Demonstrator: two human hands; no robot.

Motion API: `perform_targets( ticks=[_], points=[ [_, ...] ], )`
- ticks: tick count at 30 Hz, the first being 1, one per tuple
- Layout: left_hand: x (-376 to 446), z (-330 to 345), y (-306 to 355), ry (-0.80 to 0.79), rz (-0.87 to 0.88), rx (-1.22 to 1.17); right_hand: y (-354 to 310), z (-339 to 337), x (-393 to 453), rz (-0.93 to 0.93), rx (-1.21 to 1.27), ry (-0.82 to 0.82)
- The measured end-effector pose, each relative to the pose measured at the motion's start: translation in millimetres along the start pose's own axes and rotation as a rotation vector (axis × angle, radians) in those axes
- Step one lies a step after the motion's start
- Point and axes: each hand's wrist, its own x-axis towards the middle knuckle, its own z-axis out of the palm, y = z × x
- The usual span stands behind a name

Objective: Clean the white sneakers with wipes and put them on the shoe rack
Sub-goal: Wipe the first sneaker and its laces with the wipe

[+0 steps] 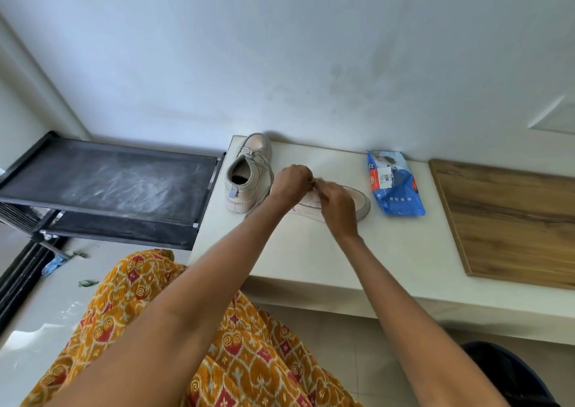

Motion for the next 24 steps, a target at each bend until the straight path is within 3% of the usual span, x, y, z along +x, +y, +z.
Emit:
perform_targets(
  ticks=[6, 9, 11, 15, 21, 24],
  points=[
    [-16.3, -3.3, -14.8, 0.086, 0.188, 0.054, 37.8, -11.3, -34.4, 0.141, -0.136, -0.040],
    [-27.0, 1.5, -23.2, 0.220, 0.269, 0.143, 26.1, -14.4, -6.3, 0.395, 0.033, 0.130],
    [-38.2, 6.9, -26.9, 0.275, 0.309, 0.208, 7.1, -8.9, 8.4, 0.360, 0.104, 0.185],
    [-60.1, 20.8, -32.6, 0.260, 0.313, 0.238, -14.2, 15.6, -4.5, 0.154, 0.073, 0.107],
    [-51.5, 6.3, -36.8, 0.263, 0.380, 0.278, 46.9, -7.0, -26.2, 0.218, -0.176, 0.007],
    [-45.2, -1.2, -27.6, 0.171, 0.308, 0.214, 44.4, -21.8, -3.1, 0.350, -0.146, 0.054]
  ],
)
